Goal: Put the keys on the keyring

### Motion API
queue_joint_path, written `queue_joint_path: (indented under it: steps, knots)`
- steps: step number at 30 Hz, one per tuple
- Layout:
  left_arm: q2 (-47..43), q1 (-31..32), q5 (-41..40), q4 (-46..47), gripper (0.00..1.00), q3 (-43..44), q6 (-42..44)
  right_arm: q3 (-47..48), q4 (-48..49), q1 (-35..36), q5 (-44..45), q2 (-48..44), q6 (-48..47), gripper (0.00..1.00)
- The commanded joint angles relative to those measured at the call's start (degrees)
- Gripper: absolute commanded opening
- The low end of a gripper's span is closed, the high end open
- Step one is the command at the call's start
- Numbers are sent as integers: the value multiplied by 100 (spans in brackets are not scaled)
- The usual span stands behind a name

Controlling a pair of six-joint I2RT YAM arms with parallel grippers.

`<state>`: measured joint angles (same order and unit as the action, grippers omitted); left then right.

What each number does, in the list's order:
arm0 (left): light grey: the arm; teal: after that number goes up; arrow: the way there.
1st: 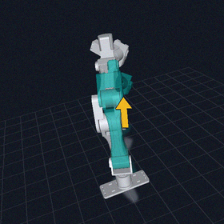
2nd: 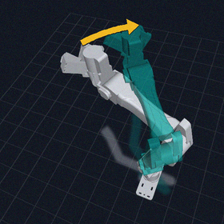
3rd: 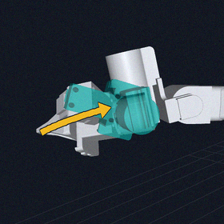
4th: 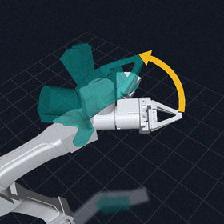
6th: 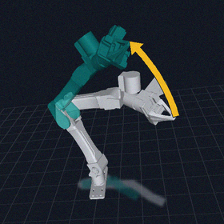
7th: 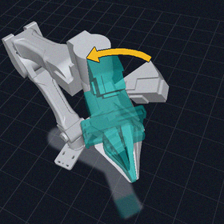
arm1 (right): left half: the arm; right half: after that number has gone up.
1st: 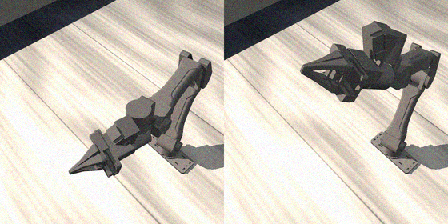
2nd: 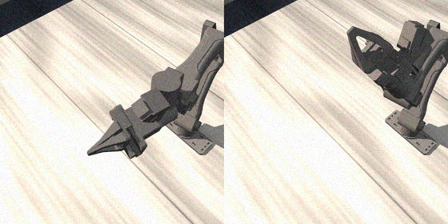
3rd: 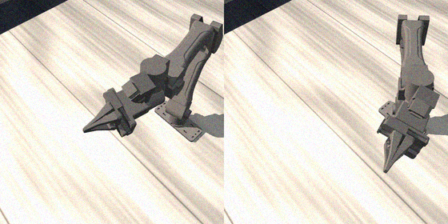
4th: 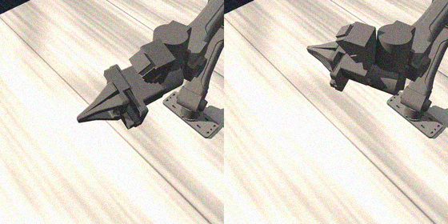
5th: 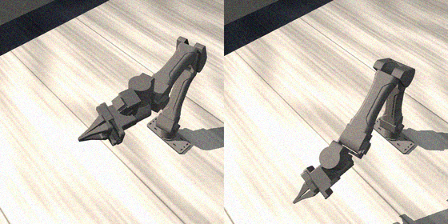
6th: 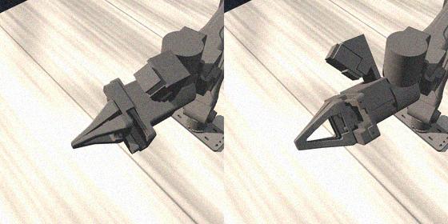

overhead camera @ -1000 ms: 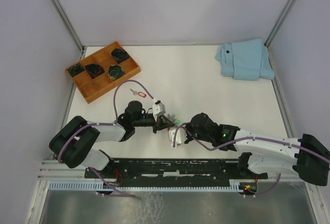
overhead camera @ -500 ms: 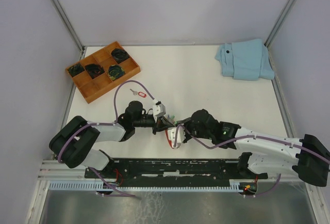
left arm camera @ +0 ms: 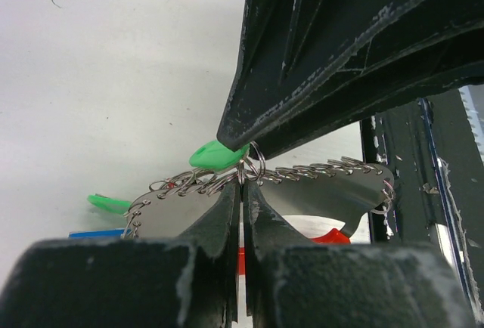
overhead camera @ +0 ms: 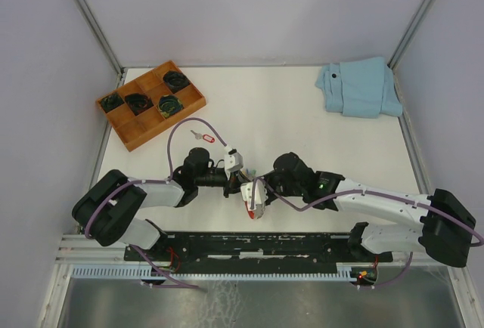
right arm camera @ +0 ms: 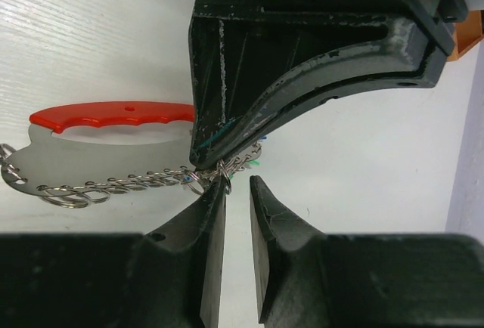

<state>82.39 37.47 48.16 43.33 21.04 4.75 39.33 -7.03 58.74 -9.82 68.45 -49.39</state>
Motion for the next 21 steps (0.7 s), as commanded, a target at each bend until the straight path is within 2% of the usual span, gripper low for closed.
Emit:
queue_joint_path:
  steps: [1, 7, 9, 11, 21]
  knots:
    - [-49, 17, 193, 264, 3, 207, 184, 302, -37, -52, -269, 87, -15, 26]
    - [-72, 16, 202, 268, 3, 207, 174, 378, -190, -82, -329, 177, 8, 21]
    - [-82, 15, 202, 264, 3, 199, 178, 382, -234, -105, -299, 187, 8, 14]
    - [-109, 19, 196, 276, 3, 186, 179, 370, -248, -129, -212, 185, 17, 2]
    - [-321, 15, -119, 784, 3, -77, -17, 90, -407, -154, 209, 162, 226, 1]
